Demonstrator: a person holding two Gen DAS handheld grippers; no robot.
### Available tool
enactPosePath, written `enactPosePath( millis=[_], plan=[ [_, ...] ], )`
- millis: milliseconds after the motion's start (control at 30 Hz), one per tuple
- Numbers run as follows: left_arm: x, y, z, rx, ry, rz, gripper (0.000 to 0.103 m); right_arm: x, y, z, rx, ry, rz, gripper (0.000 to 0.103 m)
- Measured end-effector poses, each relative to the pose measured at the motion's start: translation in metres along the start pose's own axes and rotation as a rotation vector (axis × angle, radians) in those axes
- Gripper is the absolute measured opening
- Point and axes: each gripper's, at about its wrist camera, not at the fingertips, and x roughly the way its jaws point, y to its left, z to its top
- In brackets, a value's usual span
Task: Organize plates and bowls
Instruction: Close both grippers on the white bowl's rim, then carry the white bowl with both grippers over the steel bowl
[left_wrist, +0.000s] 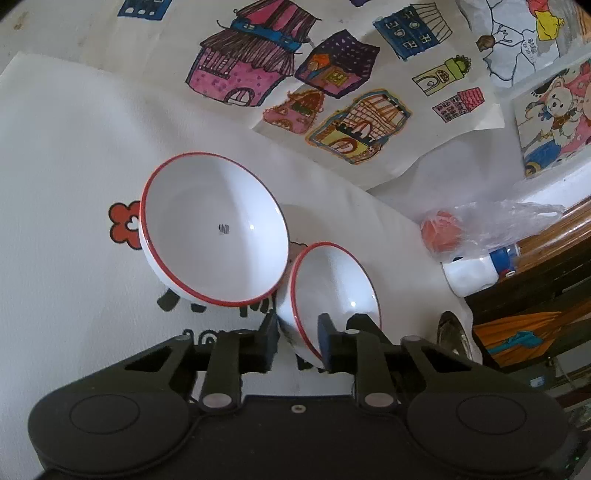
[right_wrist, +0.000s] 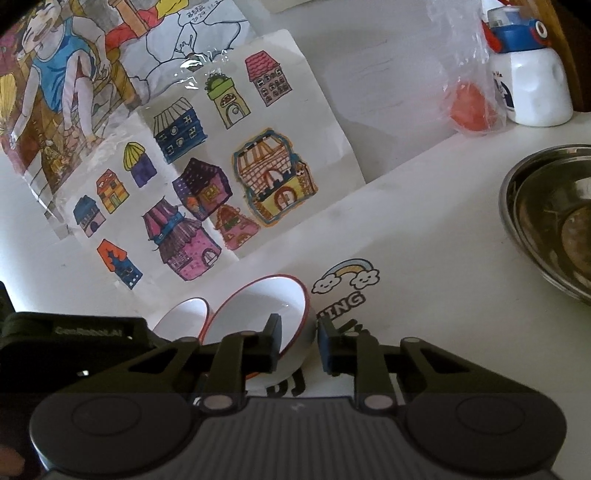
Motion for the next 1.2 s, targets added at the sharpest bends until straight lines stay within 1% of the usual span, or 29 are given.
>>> enactPosePath(
  millis=[267,433,633,867,1033,1200],
  plan=[
    [-0.007,-0.004,-0.004,0.046,-0.022,-0.005,0.019,-0.006,0.004,-0.005,-0.012,0.01,-0.025,0.022],
    [-0.019,-0.006,-0.009,0.054,-0.027,-0.029,0.019,-0.025,0.014,-0.009,-0.023,-0.019,-0.032,0.022],
    [-0.053,-0.014,-0.017,0.077,-0.063,-0.069,0.019,-0.056,0.036,-0.009,-0.06,-0.061,-0.032,0.022],
    [-0.104,-0.019,-0.034,0.117,-0.11,-0.097,0.019,-0.097,0.066,-0.018,-0.095,-0.106,-0.016,0.022],
    [-0.137,-0.014,-0.05,0.136,-0.125,-0.105,0.019,-0.123,0.084,-0.032,-0.115,-0.121,-0.005,0.022],
    [-0.162,-0.003,-0.068,0.151,-0.136,-0.089,0.019,-0.141,0.099,-0.053,-0.129,-0.108,0.0,0.023]
  ],
)
